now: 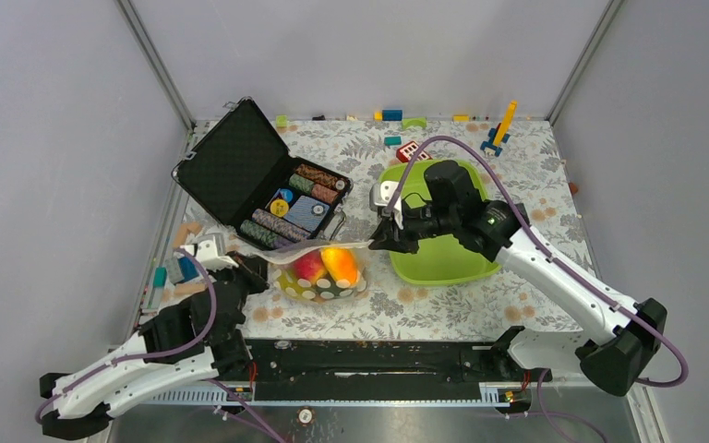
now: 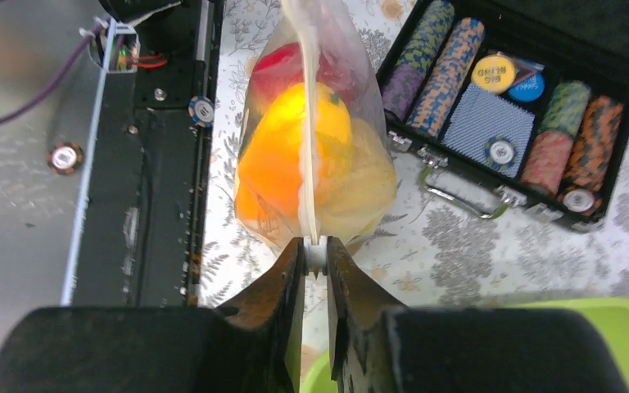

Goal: Place the food in the zip-top bag and seal the zipper
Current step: Zip the zipper food storage bag at the center of the board, then place the zipper food storage bag at the center of the board.

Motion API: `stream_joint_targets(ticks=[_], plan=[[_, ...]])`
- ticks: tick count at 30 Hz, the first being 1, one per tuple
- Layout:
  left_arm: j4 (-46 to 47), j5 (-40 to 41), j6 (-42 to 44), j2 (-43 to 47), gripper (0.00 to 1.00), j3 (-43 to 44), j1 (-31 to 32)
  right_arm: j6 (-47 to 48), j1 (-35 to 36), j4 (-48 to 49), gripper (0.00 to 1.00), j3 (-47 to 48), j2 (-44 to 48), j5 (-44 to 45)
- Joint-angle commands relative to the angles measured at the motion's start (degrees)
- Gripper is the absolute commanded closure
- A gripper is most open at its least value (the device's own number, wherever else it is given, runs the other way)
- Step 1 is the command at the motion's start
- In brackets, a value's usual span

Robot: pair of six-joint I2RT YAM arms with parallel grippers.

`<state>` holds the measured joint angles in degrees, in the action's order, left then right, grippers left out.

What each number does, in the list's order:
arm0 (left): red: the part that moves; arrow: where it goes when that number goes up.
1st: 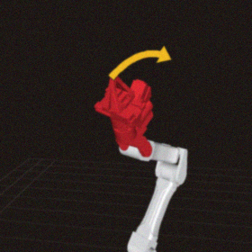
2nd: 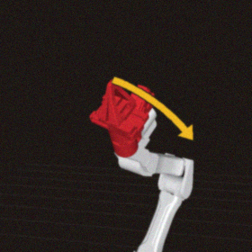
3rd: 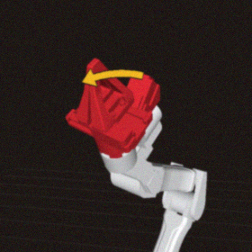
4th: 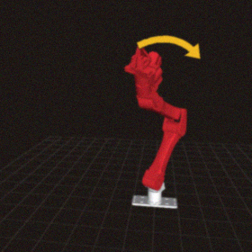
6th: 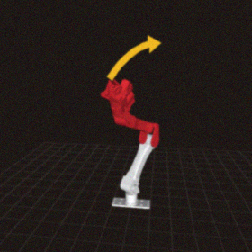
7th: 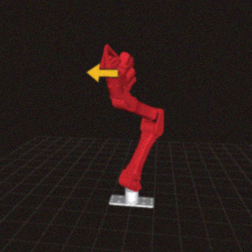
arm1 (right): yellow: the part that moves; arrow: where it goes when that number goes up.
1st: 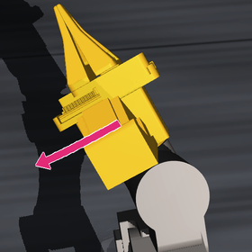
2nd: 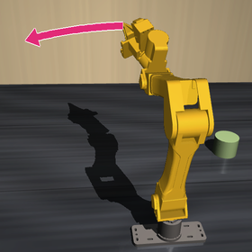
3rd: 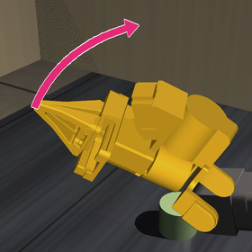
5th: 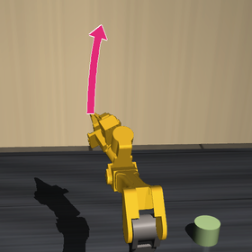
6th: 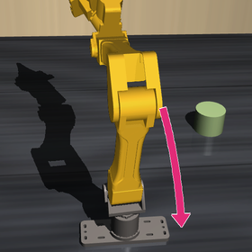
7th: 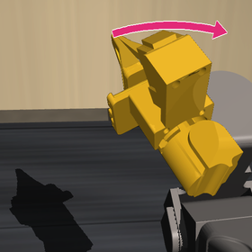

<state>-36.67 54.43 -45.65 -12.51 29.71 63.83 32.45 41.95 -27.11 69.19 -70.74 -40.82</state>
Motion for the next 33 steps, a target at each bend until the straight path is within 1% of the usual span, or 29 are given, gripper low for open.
stream_joint_targets(ticks=[1,3,5,7,9,12,16,20,23,26,27,28,31,33], plan=[[3.90,-5.52,3.96,-3.33,1.00,5.15,-0.28,-15.96,-0.46,9.93,1.00,-2.27,2.39,0.65],[2.10,-6.35,3.18,-4.33,1.00,6.80,-0.28,-24.29,-0.45,9.71,1.00,-2.39,2.56,6.27],[-0.96,-6.22,0.94,-5.02,1.00,8.35,-0.26,-32.27,-0.43,9.19,1.00,-3.09,3.16,8.76],[-4.51,-7.02,-1.88,-5.33,1.00,10.23,-0.24,-39.31,-0.42,9.11,1.00,-4.78,4.37,7.86],[-7.12,-10.42,-3.52,-5.38,1.00,12.25,-0.27,-44.08,-0.39,10.46,1.00,-6.92,6.15,4.44],[-8.21,-16.94,-3.36,-4.62,1.00,13.79,-0.29,-48.57,-0.43,14.81,1.00,-11.22,9.94,-1.00],[-8.71,-23.20,-4.06,-2.92,1.00,13.97,-0.28,-51.34,-0.46,16.25,1.00,-13.68,14.36,-6.70],[-10.58,-27.12,-5.50,-1.98,1.00,14.00,-0.29,-53.25,-0.52,14.56,1.00,-14.05,16.18,-7.18],[-14.04,-24.51,-8.48,-4.34,1.00,13.78,-0.30,-54.96,-1.59,12.31,1.00,-13.78,12.91,-2.81],[-17.11,-18.80,-11.54,-10.07,1.00,14.66,-0.28,-56.09,-4.20,8.79,1.00,-11.83,5.80,1.94],[-17.87,-16.62,-12.41,-13.41,1.00,14.93,-0.29,-56.61,-5.07,7.05,1.00,-10.98,3.42,4.21],[-18.56,-14.31,-13.92,-15.06,1.00,15.16,-0.31,-56.54,-5.54,5.59,1.00,-10.09,1.21,7.30],[-21.62,-7.84,-19.19,-24.78,0.99,16.27,-0.65,-55.27,-5.75,1.18,1.00,-6.91,-3.97,20.00],[-22.53,-6.35,-20.39,-29.95,0.92,17.54,-2.15,-54.20,-5.88,-0.22,1.00,-4.98,-6.01,26.62]])
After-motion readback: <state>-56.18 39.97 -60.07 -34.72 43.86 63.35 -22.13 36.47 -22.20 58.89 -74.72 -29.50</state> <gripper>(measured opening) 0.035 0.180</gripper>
